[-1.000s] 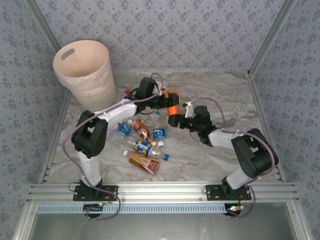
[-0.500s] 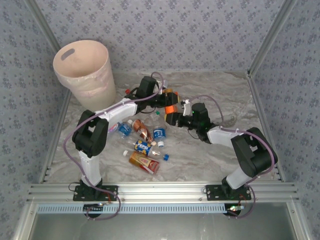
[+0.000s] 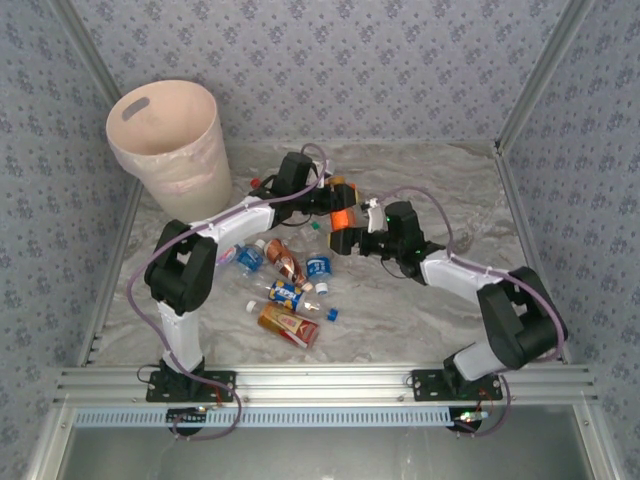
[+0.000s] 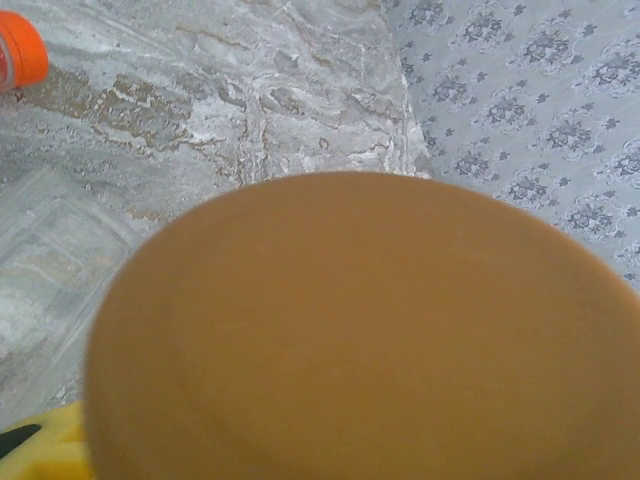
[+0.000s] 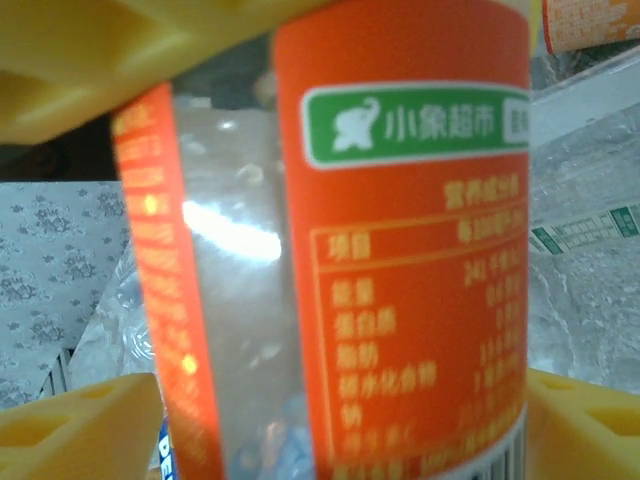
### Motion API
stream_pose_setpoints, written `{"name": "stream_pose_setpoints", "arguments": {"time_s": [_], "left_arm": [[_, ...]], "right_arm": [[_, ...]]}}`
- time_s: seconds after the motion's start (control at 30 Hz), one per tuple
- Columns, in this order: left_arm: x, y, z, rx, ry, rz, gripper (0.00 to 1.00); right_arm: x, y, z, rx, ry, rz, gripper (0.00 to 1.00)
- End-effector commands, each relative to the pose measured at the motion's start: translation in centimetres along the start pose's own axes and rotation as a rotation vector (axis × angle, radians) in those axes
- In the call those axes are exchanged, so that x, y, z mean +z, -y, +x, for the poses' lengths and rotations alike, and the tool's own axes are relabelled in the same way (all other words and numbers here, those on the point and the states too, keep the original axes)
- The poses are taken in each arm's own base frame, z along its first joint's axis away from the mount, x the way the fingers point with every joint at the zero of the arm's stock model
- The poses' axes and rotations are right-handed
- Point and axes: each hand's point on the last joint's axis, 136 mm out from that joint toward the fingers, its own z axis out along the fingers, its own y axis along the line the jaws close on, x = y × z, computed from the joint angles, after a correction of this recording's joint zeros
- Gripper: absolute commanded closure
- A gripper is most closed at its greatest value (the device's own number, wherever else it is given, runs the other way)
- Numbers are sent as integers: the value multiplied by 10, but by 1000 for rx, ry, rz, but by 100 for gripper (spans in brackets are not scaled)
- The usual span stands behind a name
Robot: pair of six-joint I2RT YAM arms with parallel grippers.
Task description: Put the plastic bottles in the bin
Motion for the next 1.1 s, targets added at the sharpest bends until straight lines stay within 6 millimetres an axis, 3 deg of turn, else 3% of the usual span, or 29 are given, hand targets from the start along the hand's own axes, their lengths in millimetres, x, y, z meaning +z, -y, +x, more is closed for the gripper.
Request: {"name": "stream_pose_setpoints", "arguments": {"time_s": [0.0,0.27,0.43,0.67,0.9,1.07], "left_arm": [[-15,17,-17,31,67,49,49],[-44,27,-37,63,139,42,50],[-77,33,-56,118,215,4,50],[-147,32,-98,217,398,-191,52],[-226,39,-142,341,609,-405,52],[-274,33,-173,331,719,-503,52]], "right_arm": [[-17,-1,6,-92,-67,51,0],[-56,0,-1,-255,-123,215,0],[-74,16,-29,-266,24,363,0],[-95,55,-50,-154,255,544,0],[-103,72,-56,-76,280,595,0],[-100,82,-52,-54,247,629,0]]}}
